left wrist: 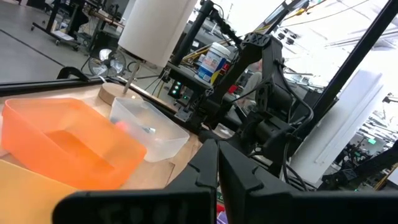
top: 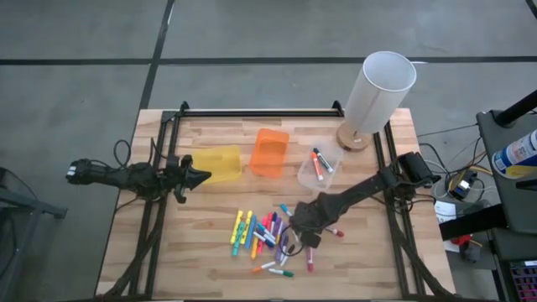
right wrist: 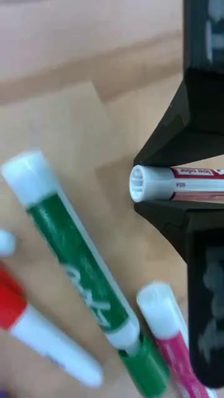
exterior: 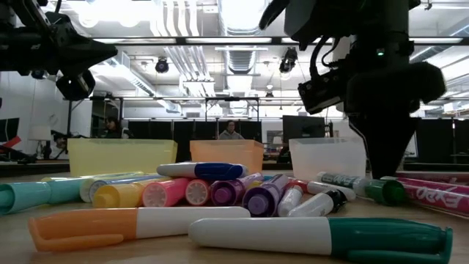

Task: Pick & Place Markers
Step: Put the red marker pen into the transparent bin

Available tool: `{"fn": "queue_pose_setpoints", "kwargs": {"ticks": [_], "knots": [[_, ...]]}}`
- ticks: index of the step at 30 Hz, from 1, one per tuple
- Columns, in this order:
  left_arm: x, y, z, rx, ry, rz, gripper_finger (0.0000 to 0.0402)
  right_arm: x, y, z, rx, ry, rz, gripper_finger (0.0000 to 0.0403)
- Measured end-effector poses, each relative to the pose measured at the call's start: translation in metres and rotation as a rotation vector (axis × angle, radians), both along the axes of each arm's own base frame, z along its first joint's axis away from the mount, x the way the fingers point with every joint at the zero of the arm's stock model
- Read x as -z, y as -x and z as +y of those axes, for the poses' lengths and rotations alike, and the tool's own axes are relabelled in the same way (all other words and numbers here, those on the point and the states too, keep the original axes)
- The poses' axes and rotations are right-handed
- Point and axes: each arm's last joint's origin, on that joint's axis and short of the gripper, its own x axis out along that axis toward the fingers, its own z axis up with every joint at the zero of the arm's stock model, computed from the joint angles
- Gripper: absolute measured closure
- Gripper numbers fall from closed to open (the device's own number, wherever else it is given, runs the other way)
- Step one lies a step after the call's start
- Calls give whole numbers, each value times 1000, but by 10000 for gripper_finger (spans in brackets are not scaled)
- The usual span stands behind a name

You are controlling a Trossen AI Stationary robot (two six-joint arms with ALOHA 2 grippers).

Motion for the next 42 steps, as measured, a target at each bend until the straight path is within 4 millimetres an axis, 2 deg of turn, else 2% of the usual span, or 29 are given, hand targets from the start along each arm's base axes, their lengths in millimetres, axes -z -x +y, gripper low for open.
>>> {"fn": "queue_pose_setpoints", "kwargs": {"ticks": [5,12,19,25,30,35,38,42], "knots": [[0,0,0,-7,-2,0,392,-19,-8,-4,-17,26,16,335],[0,0,0,-6,-1,0,392,-61,-24,-21,-41,147,5,335],[0,0,0,-6,0,1,392,-95,-37,-51,-42,274,-18,335],[0,0,0,-7,0,1,392,-115,-41,-90,19,336,-42,335],[0,0,0,-6,1,1,392,-121,-41,-128,127,373,-46,335],[0,0,0,-6,7,1,392,-113,-39,-160,217,372,-34,335],[0,0,0,-6,7,1,392,-107,-35,-172,249,350,-11,335],[0,0,0,-6,7,1,392,-99,-33,-177,272,326,-5,335]]}}
